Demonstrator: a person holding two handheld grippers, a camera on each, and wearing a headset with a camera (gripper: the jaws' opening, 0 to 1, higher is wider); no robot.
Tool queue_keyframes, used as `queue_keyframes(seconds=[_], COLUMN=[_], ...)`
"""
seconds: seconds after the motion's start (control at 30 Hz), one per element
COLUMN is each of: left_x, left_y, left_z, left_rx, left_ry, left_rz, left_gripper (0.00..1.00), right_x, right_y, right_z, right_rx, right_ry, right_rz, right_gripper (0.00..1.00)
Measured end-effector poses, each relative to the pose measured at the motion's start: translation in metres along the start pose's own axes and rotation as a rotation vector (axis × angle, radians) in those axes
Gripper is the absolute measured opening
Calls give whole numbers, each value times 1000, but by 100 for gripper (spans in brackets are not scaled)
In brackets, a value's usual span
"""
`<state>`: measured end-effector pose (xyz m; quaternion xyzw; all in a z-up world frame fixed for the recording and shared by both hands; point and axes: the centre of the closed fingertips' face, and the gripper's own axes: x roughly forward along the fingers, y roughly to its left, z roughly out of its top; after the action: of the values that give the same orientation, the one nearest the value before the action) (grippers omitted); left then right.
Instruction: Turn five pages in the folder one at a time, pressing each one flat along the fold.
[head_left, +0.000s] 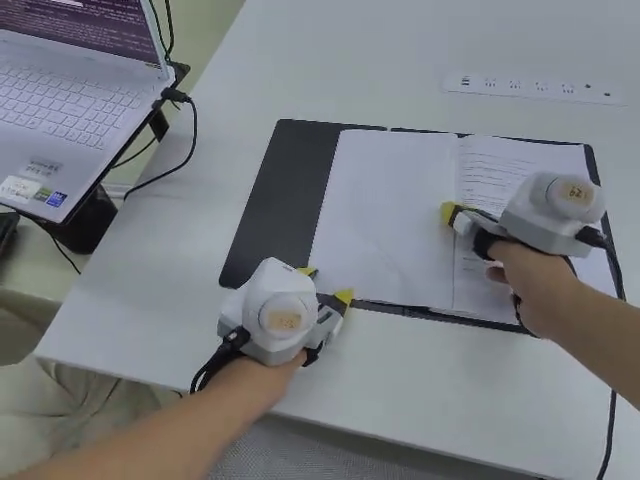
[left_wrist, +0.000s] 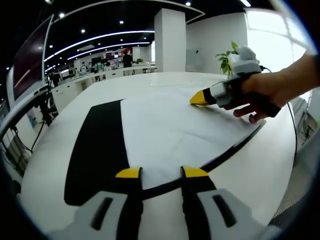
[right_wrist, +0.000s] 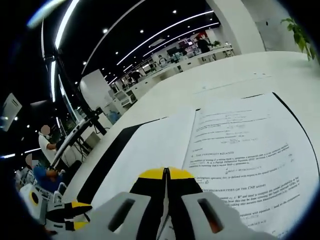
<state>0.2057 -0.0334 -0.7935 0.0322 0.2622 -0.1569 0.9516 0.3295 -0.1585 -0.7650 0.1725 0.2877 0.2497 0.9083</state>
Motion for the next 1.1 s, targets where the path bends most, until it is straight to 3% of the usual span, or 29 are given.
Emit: queue_keyframes(seconds=[0.4, 0.63, 0.83, 1.0, 1.1], left_x=[-2, -2, -3, -3, -2], left_y=[0, 0, -1, -1, -1], left_z=[1, 2, 2, 3, 2], left_rx=[-5, -8, -10, -10, -11], left_ry=[-12, -17, -20, -21, -21], left_rz=[3, 4, 5, 5, 6], left_gripper=[29, 29, 29, 29, 29], right_x=[18, 37, 59, 66, 81], right_y=[-6, -17, -37, -35, -46], right_z=[21, 35, 47, 56, 66], right_rx=[-41, -70, -90, -124, -144], right_ry=[-46, -58, -59, -48, -43], right_rz=[-7, -29, -54, -66, -82], right_gripper=[0, 0, 0, 0, 0])
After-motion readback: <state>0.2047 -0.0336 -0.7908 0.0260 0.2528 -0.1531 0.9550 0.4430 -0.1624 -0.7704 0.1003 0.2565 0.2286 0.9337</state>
